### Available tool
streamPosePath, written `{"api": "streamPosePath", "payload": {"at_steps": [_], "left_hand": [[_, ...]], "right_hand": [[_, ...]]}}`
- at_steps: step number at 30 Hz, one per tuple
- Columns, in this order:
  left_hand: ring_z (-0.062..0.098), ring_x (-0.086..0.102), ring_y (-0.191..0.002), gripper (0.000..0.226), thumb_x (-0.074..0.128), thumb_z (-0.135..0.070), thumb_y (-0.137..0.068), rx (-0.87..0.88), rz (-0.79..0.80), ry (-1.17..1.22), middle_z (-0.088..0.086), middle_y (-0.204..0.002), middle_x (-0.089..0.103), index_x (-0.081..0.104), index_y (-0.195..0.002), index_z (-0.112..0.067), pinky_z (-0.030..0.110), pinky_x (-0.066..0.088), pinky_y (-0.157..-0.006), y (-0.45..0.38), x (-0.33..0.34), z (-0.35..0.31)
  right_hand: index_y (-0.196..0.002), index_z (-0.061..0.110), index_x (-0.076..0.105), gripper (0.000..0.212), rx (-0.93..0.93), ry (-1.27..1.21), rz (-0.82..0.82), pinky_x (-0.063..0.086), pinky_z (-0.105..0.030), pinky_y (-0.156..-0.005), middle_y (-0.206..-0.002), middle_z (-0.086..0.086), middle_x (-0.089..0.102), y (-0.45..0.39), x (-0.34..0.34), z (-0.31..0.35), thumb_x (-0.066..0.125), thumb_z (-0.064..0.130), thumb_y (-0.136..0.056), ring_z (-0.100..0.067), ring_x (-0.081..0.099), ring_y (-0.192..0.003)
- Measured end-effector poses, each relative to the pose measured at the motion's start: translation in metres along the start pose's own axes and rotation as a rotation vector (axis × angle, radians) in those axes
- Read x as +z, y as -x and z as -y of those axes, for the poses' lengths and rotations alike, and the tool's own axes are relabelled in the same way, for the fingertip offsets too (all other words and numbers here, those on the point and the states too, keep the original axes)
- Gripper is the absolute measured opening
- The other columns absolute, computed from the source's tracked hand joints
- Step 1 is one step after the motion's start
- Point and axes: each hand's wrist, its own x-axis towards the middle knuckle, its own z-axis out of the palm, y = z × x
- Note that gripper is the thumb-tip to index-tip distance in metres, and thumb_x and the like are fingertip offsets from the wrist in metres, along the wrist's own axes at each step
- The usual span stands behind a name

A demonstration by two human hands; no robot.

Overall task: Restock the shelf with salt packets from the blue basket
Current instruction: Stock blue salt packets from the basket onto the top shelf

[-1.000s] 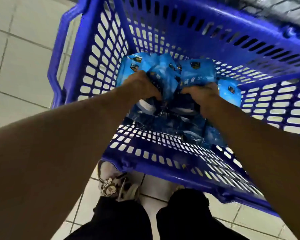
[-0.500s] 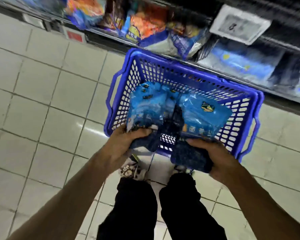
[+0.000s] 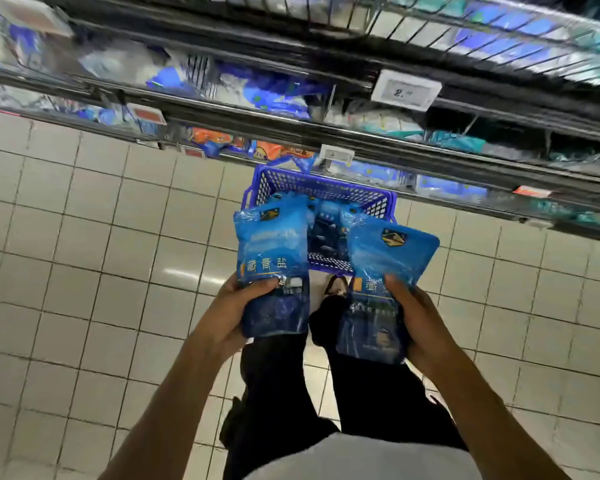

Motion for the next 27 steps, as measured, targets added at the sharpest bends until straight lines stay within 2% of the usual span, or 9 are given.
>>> {"api": "streamPosePath", "payload": {"at_steps": [6, 9, 12, 16, 18, 21, 23, 25, 27], "left_hand": [[0.024, 0.077, -0.092, 0.035, 0.077, -0.009, -0.071, 0.077, 0.078, -0.248, 0.012, -0.111, 0.077, 0.078, -0.105, -0.017, 0.031, 0.062, -0.070, 0.091, 0.055, -0.033], [0.027, 0.075, -0.101, 0.048, 0.080, -0.033, -0.075, 0.067, 0.061, -0.346, 0.012, -0.115, 0.076, 0.072, -0.119, -0.016, 0.037, 0.063, -0.076, 0.114, 0.084, -0.037], [0.027, 0.073, -0.108, 0.073, 0.088, -0.052, -0.067, 0.082, 0.045, -0.514, 0.009, -0.116, 0.075, 0.066, -0.125, -0.015, 0.048, 0.059, -0.093, 0.124, 0.118, -0.042], [0.027, 0.074, -0.103, 0.083, 0.090, -0.062, -0.046, 0.112, 0.046, -0.681, 0.008, -0.109, 0.077, 0.066, -0.108, -0.012, 0.052, 0.058, -0.094, 0.121, 0.154, -0.039], [0.029, 0.075, -0.098, 0.081, 0.091, -0.062, -0.042, 0.095, 0.129, -0.767, 0.009, -0.105, 0.078, 0.068, -0.103, -0.013, 0.051, 0.060, -0.088, 0.118, 0.175, -0.031], [0.030, 0.075, -0.099, 0.064, 0.094, -0.053, -0.050, 0.053, 0.286, -0.873, 0.010, -0.107, 0.078, 0.076, -0.103, -0.021, 0.055, 0.058, -0.090, 0.119, 0.207, -0.018], [0.034, 0.071, -0.106, 0.072, 0.090, -0.053, -0.053, 0.018, 0.358, -0.968, 0.012, -0.116, 0.074, 0.071, -0.112, -0.015, 0.058, 0.054, -0.097, 0.120, 0.229, -0.005], [0.028, 0.067, -0.107, 0.080, 0.091, -0.057, -0.049, 0.045, 0.422, -1.080, 0.008, -0.116, 0.071, 0.066, -0.108, -0.009, 0.050, 0.049, -0.103, 0.121, 0.252, 0.011], [0.031, 0.068, -0.110, 0.076, 0.093, -0.054, -0.051, 0.044, 0.487, -1.172, 0.010, -0.114, 0.074, 0.069, -0.109, -0.011, 0.056, 0.048, -0.105, 0.128, 0.279, 0.031]], "right_hand": [[-0.128, 0.010, 0.065, 0.050, -0.091, -0.099, 0.089, 0.060, -0.044, -0.080, -0.118, -0.019, 0.073, 0.115, -0.017, 0.032, 0.068, 0.038, -0.087, -0.037, 0.072, -0.105], [-0.129, 0.008, 0.065, 0.047, -0.163, -0.187, 0.100, 0.060, -0.042, -0.077, -0.118, -0.020, 0.072, 0.155, -0.029, 0.037, 0.065, 0.032, -0.088, -0.035, 0.073, -0.100], [-0.128, 0.003, 0.064, 0.049, -0.226, -0.308, -0.002, 0.061, -0.040, -0.069, -0.116, -0.024, 0.072, 0.185, -0.041, 0.037, 0.065, 0.028, -0.086, -0.034, 0.075, -0.089], [-0.124, 0.005, 0.067, 0.044, -0.304, -0.472, -0.146, 0.062, -0.042, -0.070, -0.116, -0.024, 0.072, 0.217, -0.058, 0.020, 0.066, 0.029, -0.087, -0.035, 0.075, -0.089], [-0.122, 0.006, 0.068, 0.045, -0.364, -0.591, -0.251, 0.062, -0.040, -0.069, -0.115, -0.023, 0.073, 0.233, -0.068, 0.003, 0.067, 0.030, -0.085, -0.033, 0.075, -0.089], [-0.117, 0.008, 0.071, 0.041, -0.438, -0.750, -0.386, 0.062, -0.041, -0.069, -0.113, -0.023, 0.073, 0.257, -0.079, -0.023, 0.071, 0.031, -0.083, -0.035, 0.075, -0.089], [-0.110, 0.012, 0.076, 0.038, -0.486, -0.833, -0.473, 0.062, -0.043, -0.070, -0.111, -0.023, 0.074, 0.272, -0.084, -0.042, 0.077, 0.031, -0.077, -0.037, 0.075, -0.089], [-0.103, 0.014, 0.078, 0.037, -0.512, -0.926, -0.567, 0.062, -0.043, -0.068, -0.108, -0.024, 0.075, 0.284, -0.091, -0.059, 0.081, 0.032, -0.070, -0.036, 0.075, -0.086], [-0.102, 0.015, 0.078, 0.036, -0.522, -0.996, -0.654, 0.063, -0.045, -0.068, -0.106, -0.024, 0.075, 0.296, -0.100, -0.074, 0.081, 0.033, -0.071, -0.037, 0.076, -0.084]]}}
